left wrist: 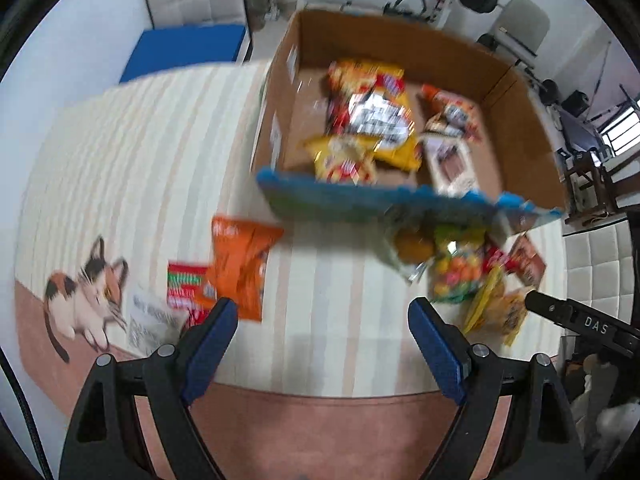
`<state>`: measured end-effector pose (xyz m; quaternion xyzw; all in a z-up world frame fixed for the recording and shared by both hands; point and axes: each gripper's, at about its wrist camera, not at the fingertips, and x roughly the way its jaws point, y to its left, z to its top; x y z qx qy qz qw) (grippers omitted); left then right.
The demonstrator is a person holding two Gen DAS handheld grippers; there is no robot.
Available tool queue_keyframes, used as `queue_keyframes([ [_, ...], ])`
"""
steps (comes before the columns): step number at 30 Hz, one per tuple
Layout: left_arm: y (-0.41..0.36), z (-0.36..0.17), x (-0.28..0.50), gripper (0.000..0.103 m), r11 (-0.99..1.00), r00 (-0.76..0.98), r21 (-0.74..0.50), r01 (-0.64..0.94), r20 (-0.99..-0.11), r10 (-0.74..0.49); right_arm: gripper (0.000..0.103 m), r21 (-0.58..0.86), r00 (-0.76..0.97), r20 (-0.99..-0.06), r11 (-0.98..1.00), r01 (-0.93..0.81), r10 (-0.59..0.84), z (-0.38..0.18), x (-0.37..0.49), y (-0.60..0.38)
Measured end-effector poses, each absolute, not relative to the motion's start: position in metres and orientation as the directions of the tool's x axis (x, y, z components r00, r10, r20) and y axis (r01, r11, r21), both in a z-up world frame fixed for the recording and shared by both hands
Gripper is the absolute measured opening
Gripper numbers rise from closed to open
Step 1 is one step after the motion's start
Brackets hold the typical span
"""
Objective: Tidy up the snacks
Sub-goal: 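Move both tools back toward the remaining snacks on the table, then grasp the yellow cracker bag with right tool while left tool grasps white pack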
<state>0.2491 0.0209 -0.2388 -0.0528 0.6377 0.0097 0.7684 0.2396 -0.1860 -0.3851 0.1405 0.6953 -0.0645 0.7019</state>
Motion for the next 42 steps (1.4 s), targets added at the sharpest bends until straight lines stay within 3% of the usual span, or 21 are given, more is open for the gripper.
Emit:
queue_keyframes([
  [3,0.019,-0.258,0.239,0.087,0.996,0.159,-0.044,-0.080,-0.987,-0.031,0.096,0.054,-0.046,-0.997,0.998,0.038,0.056,-0.401,0.243,-0.161],
  [7,0.016,-0.277,0.233,0.087,0.995,0.132,-0.028,-0.096,-0.991,-0.015,0.096,-0.187,-0.057,-0.975,0.934,-0.305,-0.214,-0.423,0.239,-0.123],
  [12,0.014,-0.294,0.227,0.087,0.992,0.095,-0.028,-0.122,-0.995,-0.016,0.094,-0.283,-0.059,-0.932,0.822,-0.494,-0.357,-0.456,0.238,-0.108],
  [15,0.011,-0.300,0.222,0.087,0.992,0.082,-0.022,-0.121,-0.997,-0.012,0.080,-0.276,-0.069,-0.929,0.807,-0.522,-0.363,-0.465,0.240,-0.108],
  [16,0.010,-0.301,0.220,0.087,0.993,0.080,-0.020,-0.120,-0.997,-0.010,0.072,-0.270,-0.076,-0.930,0.809,-0.521,-0.359,-0.467,0.241,-0.110],
  [22,0.011,-0.308,0.208,0.087,0.993,0.068,0.001,-0.121,-0.998,0.009,0.065,-0.172,-0.183,-0.948,0.903,-0.393,-0.261,-0.469,0.248,-0.130],
  [33,0.095,-0.309,0.172,0.087,0.959,0.006,0.008,-0.283,-1.000,0.010,0.064,0.096,-0.391,-0.909,0.986,0.135,0.142,-0.477,0.202,-0.194],
  [42,0.239,-0.335,0.148,0.087,0.634,-0.036,-0.140,-0.761,-0.966,-0.257,0.064,0.103,-0.296,-0.936,0.952,0.286,0.191,-0.470,0.183,-0.178],
])
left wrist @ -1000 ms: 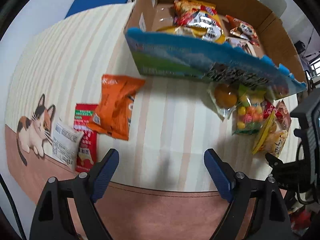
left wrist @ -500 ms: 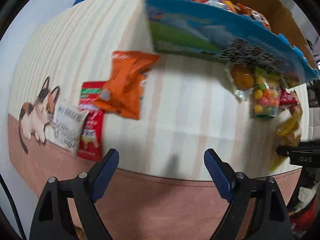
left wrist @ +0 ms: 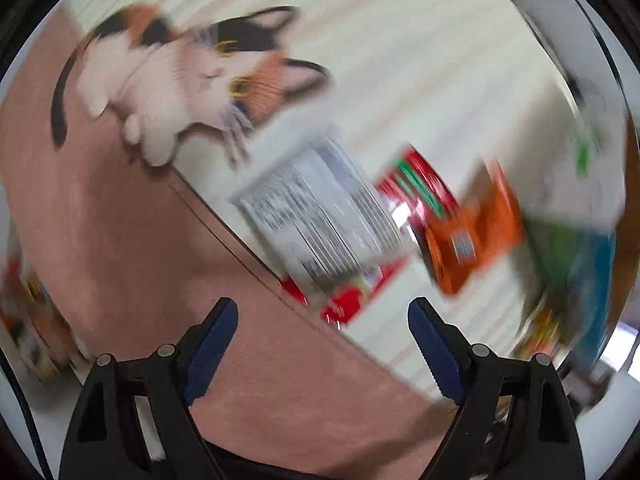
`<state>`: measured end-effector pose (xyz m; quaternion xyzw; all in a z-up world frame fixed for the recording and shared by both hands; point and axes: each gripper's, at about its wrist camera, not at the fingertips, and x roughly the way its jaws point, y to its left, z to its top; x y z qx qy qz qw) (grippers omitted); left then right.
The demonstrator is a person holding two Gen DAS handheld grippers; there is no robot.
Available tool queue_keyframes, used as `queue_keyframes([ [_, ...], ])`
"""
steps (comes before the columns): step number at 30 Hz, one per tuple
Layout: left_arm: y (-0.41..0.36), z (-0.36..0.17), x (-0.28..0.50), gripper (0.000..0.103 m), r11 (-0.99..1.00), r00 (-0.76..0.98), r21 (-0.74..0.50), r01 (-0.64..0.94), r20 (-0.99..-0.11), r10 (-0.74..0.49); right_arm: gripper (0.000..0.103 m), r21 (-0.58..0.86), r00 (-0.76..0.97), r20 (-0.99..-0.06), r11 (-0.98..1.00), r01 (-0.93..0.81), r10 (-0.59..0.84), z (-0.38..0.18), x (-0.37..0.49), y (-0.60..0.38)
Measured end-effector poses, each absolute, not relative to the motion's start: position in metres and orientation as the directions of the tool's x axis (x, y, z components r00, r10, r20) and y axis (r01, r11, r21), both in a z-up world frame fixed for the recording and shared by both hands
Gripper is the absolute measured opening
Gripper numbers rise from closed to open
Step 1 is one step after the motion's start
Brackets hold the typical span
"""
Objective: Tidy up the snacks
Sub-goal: 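Grasp the yellow cracker bag with right tool while left tool grasps white pack, then lift both held packs and carry them over the cardboard box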
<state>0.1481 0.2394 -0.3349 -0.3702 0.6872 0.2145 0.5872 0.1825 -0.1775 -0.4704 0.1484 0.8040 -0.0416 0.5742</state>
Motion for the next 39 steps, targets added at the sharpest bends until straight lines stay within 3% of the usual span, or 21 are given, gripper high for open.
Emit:
queue_keyframes([
  [11,0.282,-0.386,0.158,0.087,0.478,-0.087,-0.114,-0.871,-0.921,-0.379,0.064,0.094,-0.271,-0.948,0.960,0.265,0.167,-0.455,0.224,-0.155],
  [19,0.282,-0.390,0.200,0.087,0.549,-0.092,-0.115,-0.828,-0.938,-0.334,0.064,0.056,-0.273,-0.955,0.977,0.206,0.113,-0.462,0.224,-0.113],
  [24,0.264,-0.378,0.222,0.076,0.690,-0.104,-0.085,-0.719,-0.968,-0.227,0.064,0.032,-0.270,-0.960,0.989,0.142,0.070,-0.469,0.220,-0.080],
  [29,0.240,-0.371,0.228,0.076,0.810,-0.102,-0.058,-0.583,-0.984,-0.144,0.064,0.003,-0.267,-0.964,0.998,0.058,0.019,-0.473,0.210,-0.053],
  [36,0.186,-0.365,0.225,0.076,0.968,-0.094,0.062,-0.245,-0.995,0.041,0.064,-0.048,-0.260,-0.964,0.997,-0.067,-0.064,-0.474,0.191,-0.035],
  [39,0.177,-0.370,0.225,0.076,0.975,-0.106,0.090,-0.205,-0.992,0.069,0.065,-0.049,-0.259,-0.964,0.996,-0.071,-0.066,-0.476,0.185,-0.031],
])
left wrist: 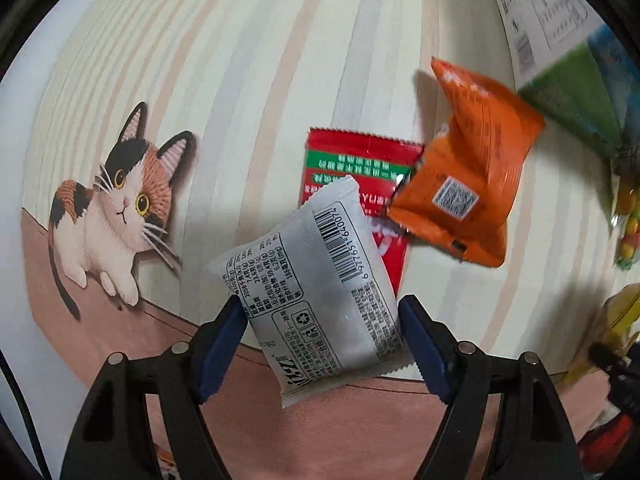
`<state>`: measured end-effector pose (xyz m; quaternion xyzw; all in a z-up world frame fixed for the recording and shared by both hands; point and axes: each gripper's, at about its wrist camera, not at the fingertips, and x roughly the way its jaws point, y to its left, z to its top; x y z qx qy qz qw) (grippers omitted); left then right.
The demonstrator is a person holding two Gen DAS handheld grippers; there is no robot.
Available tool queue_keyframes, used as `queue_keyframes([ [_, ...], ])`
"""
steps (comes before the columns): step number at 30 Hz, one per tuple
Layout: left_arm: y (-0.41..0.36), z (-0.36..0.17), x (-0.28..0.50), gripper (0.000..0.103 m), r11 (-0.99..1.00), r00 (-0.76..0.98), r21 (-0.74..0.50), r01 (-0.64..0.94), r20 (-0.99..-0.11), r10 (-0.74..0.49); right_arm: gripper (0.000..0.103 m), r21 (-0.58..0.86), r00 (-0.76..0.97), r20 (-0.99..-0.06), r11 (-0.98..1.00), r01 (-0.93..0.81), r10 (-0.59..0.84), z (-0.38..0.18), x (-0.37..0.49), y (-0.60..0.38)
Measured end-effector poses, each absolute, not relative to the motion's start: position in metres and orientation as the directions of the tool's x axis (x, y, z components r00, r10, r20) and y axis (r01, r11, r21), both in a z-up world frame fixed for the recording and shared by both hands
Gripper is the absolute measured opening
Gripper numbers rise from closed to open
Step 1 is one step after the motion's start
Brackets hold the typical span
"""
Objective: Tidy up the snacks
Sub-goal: 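Lift both held packs and carry them over the cardboard box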
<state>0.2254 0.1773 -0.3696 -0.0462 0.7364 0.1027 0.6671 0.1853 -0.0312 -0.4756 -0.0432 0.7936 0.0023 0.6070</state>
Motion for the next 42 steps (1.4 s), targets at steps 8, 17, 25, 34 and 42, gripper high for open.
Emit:
queue_keyframes([
  [8,0.195,-0.390,0.243,0.077,0.916,-0.141,-0.020,-0.400,-0.987,-0.083,0.066,-0.052,-0.271,-0.960,0.997,-0.048,-0.063,-0.478,0.195,-0.043],
  [17,0.187,-0.390,0.222,0.069,0.916,-0.081,-0.011,-0.401,-0.996,-0.048,0.057,-0.083,-0.232,-0.967,0.992,-0.091,-0.102,-0.484,0.183,-0.023],
  [25,0.145,-0.347,0.198,0.069,0.955,0.005,0.007,-0.295,-1.000,0.009,0.052,0.033,-0.231,-0.972,0.999,0.004,0.033,-0.476,0.175,-0.041],
  [34,0.082,-0.286,0.187,0.069,0.994,0.126,-0.008,-0.111,-0.992,0.006,0.051,0.213,-0.171,-0.958,0.970,0.114,0.230,-0.430,0.169,-0.068],
  [42,0.035,-0.192,0.240,0.069,0.996,0.264,-0.094,-0.009,-0.961,-0.089,0.051,0.325,-0.021,-0.944,0.937,0.128,0.330,-0.345,0.204,-0.108],
])
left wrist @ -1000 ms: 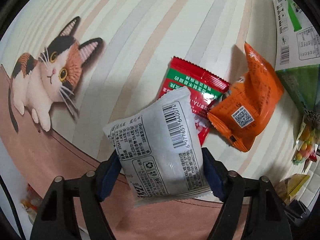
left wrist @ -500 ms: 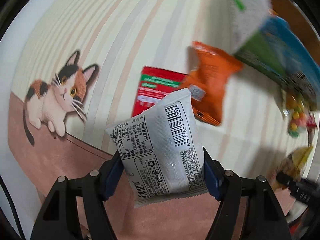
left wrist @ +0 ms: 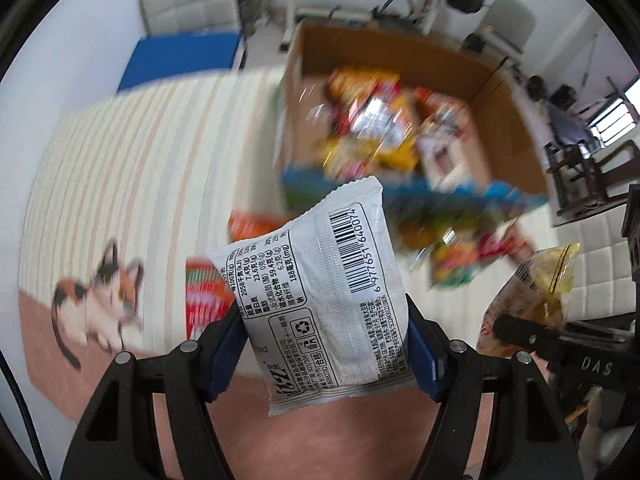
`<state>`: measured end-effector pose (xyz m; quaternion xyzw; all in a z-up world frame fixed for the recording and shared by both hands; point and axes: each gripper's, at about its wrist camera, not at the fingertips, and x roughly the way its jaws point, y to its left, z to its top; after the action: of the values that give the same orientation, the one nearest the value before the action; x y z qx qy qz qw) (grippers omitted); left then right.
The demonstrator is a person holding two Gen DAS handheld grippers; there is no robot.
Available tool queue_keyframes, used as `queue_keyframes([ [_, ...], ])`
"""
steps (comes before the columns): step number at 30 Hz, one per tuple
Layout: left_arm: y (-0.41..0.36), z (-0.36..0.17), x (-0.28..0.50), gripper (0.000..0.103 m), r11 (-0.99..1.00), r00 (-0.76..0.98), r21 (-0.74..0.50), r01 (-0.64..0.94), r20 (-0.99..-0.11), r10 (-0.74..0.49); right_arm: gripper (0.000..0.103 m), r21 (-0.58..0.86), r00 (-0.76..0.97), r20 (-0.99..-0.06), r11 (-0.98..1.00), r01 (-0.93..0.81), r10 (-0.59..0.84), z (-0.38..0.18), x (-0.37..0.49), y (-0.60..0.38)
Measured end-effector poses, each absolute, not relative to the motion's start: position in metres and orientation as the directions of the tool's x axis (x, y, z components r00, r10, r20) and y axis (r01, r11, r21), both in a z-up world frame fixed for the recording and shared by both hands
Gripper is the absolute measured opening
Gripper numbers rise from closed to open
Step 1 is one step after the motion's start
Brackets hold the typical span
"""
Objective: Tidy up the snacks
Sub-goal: 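Lift both held packs and carry them over the cardboard box, then open both tools to drop the packs into the box, then move both tools back toward the remaining snacks on the table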
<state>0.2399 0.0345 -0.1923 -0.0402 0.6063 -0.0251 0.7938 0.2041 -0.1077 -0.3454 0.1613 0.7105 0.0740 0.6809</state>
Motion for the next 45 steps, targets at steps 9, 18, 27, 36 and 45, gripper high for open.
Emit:
queue_keyframes([
  [9,0.010,-0.152,0.339,0.069,0.997,0.328,-0.045,0.069,-0.942,-0.065,0.051,0.291,0.129,-0.952,0.949,0.120,0.276,-0.279,0.293,-0.143],
  [18,0.019,-0.205,0.434,0.070,0.993,0.168,0.081,0.084,-0.984,0.066,0.051,0.199,0.084,-0.979,0.966,0.164,0.187,-0.309,0.376,-0.162],
  [27,0.013,-0.266,0.477,0.070,0.985,0.007,0.128,0.119,-0.992,0.128,0.051,0.155,-0.014,-0.987,0.964,0.217,0.162,-0.358,0.419,-0.175],
  [36,0.014,-0.290,0.492,0.075,0.993,-0.077,0.096,0.064,-0.992,0.101,0.091,0.139,-0.110,-0.979,0.958,0.252,0.171,-0.386,0.422,-0.179],
  [45,0.018,-0.278,0.489,0.089,1.000,-0.066,-0.005,-0.003,-0.998,-0.005,0.092,0.118,-0.086,-0.987,0.976,0.181,0.135,-0.370,0.421,-0.166],
])
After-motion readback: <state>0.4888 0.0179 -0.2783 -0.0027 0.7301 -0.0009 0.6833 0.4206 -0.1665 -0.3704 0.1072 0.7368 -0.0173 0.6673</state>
